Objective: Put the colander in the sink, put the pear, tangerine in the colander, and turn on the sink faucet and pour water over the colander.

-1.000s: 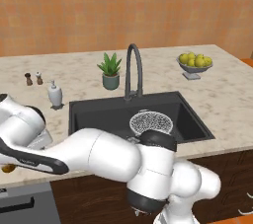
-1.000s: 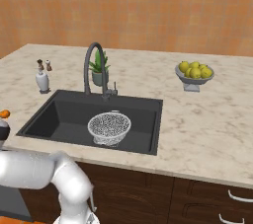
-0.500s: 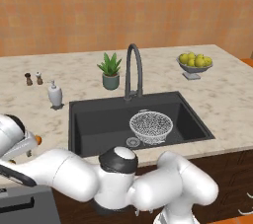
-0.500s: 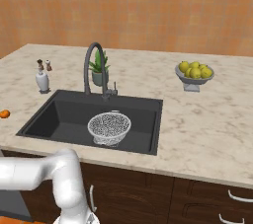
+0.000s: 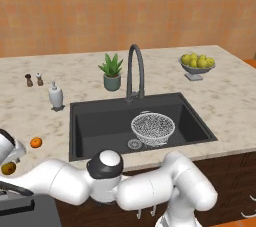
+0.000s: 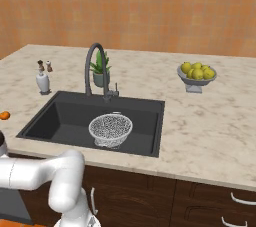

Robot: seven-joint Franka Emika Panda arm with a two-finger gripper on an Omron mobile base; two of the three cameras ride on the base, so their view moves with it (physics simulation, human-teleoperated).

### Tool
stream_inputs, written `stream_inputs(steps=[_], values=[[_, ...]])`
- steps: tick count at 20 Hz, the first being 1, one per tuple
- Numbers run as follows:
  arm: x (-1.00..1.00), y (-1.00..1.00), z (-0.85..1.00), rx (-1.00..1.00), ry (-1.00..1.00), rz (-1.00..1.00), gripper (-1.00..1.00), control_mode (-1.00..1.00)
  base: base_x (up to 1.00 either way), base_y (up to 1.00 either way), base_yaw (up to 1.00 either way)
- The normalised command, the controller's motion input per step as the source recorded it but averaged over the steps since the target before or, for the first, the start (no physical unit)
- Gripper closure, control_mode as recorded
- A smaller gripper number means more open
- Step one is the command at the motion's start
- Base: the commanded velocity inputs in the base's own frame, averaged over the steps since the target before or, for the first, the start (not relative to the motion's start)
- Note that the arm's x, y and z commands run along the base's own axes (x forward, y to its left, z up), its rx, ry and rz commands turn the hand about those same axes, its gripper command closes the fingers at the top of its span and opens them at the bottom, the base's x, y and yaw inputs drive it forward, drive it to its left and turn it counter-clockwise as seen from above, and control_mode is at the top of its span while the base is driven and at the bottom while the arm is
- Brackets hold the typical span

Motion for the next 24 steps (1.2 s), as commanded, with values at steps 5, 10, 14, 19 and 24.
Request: stream_inputs(steps=[5,10,14,19,24], values=[[0.10,0.00,-0.66,0.15,-0.13,0.00,-1.00,-1.00,0.00,0.00,0.00],[-0.02,-0.17,-0.49,0.14,-0.19,0.00,-1.00,-1.00,0.00,0.00,0.00],[-0.05,-0.55,-0.48,0.14,-0.14,-0.04,1.00,-1.00,0.00,0.00,0.00],[-0.22,-0.92,-0.35,0.13,-0.09,-0.17,1.00,-1.00,0.00,0.00,0.00],[-0.28,-1.00,0.05,0.19,-0.21,-0.25,1.00,-1.00,0.00,0.00,0.00]])
